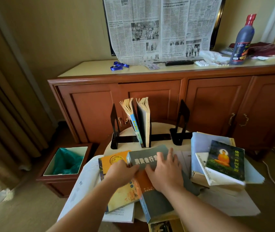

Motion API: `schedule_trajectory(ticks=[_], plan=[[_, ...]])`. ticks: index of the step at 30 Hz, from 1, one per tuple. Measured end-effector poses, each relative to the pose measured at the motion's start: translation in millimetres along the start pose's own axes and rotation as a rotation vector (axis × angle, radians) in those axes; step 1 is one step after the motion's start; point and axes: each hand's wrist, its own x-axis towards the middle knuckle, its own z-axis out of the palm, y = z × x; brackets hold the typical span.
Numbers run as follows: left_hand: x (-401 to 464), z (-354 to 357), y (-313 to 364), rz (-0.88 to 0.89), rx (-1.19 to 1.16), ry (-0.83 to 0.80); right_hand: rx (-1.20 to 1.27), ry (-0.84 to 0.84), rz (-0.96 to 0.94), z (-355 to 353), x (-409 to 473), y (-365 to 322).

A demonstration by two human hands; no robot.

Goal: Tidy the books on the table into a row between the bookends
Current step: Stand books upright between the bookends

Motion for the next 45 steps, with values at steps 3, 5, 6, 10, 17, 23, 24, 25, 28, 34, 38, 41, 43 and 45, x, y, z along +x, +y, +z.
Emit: schedule_trajectory(ticks=[3,5,6,10,17,23,24,25,28,34,38,41,43,45], plan=[[-17.0,10.8,2.7,-0.046,-0.319,-0.038,0.036,-0.019,0.076,0.0,4.5,-1.1],[-23.3,10.8,7.1,-0.087,-0.502,-0.069,0.070,-0.038,0.093,-3.8,6.5,0.8],[-24.8,10.4,8.9,-0.112,-0.570,-0.090,0.095,-0.047,0.093,-6.2,7.1,2.5],[-31.8,10.3,15.7,-0.151,-0.769,-0.145,0.197,-0.048,0.084,-14.9,7.3,3.7],[-38.4,-7.8,10.2,-0.113,-1.059,-0.148,0.379,-0.083,0.025,-20.0,12.1,-18.9],[-39.1,-57.7,-12.9,-0.114,-1.169,0.019,0.489,-0.103,-0.019,-36.1,32.5,-55.1],[-39.6,-65.3,-19.8,-0.105,-1.171,0.049,0.500,-0.088,-0.017,-38.5,38.5,-60.9],[-38.4,-72.4,-27.2,-0.099,-1.173,0.076,0.486,-0.066,-0.027,-39.7,46.1,-66.5],[-37.6,-87.0,-44.9,-0.046,-1.176,0.145,0.363,0.042,-0.149,-44.3,69.2,-85.1],[-37.2,-99.1,-63.6,-0.015,-1.178,0.221,-0.003,-0.001,-0.587,-50.7,114.4,-119.0],[-37.0,-103.4,-64.1,0.005,-1.136,0.268,-0.260,-0.010,-0.697,-55.2,125.7,-117.9],[-36.1,-104.8,-57.1,0.030,-1.109,0.280,-0.288,0.155,-0.656,-63.3,124.8,-105.7],[-35.2,-104.1,-47.4,0.070,-1.084,0.283,-0.280,0.228,-0.634,-69.1,123.6,-94.9],[-34.5,-103.1,-34.7,0.139,-1.045,0.299,-0.286,0.265,-0.612,-74.1,122.4,-83.9]])
